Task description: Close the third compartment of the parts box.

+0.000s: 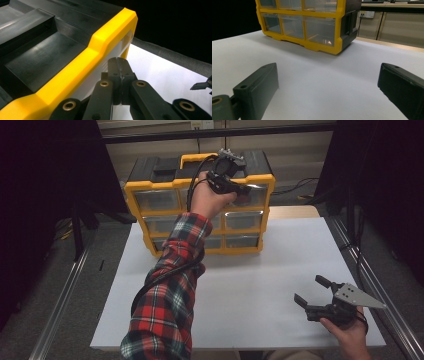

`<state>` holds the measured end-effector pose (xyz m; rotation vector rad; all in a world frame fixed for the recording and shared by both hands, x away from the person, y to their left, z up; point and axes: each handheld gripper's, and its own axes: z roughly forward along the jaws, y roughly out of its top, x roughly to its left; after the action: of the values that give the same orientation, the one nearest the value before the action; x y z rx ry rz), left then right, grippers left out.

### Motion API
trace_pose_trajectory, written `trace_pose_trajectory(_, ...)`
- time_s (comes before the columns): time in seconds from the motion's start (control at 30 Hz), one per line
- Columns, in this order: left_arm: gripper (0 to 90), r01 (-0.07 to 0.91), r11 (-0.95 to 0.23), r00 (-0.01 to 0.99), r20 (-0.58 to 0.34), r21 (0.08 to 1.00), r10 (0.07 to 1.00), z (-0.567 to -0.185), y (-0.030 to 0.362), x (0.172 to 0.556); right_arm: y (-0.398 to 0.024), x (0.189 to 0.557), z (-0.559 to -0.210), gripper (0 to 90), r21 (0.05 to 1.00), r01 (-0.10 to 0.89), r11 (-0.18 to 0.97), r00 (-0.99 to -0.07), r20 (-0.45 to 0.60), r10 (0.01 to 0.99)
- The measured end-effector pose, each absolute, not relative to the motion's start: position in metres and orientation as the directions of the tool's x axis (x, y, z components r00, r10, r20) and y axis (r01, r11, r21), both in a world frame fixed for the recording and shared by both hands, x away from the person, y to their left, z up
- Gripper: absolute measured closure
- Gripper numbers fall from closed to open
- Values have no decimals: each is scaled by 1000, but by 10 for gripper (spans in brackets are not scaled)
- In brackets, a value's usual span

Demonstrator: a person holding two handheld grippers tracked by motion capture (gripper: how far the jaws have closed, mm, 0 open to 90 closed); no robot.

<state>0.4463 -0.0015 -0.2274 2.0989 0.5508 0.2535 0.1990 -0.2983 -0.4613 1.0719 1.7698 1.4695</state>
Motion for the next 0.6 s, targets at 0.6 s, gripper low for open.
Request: trace_pose_trajectory(0.6,897,289,-437,861,-32,852,507,-231,1,444,-298,199,-461,28,976,205,67,-498,45,866)
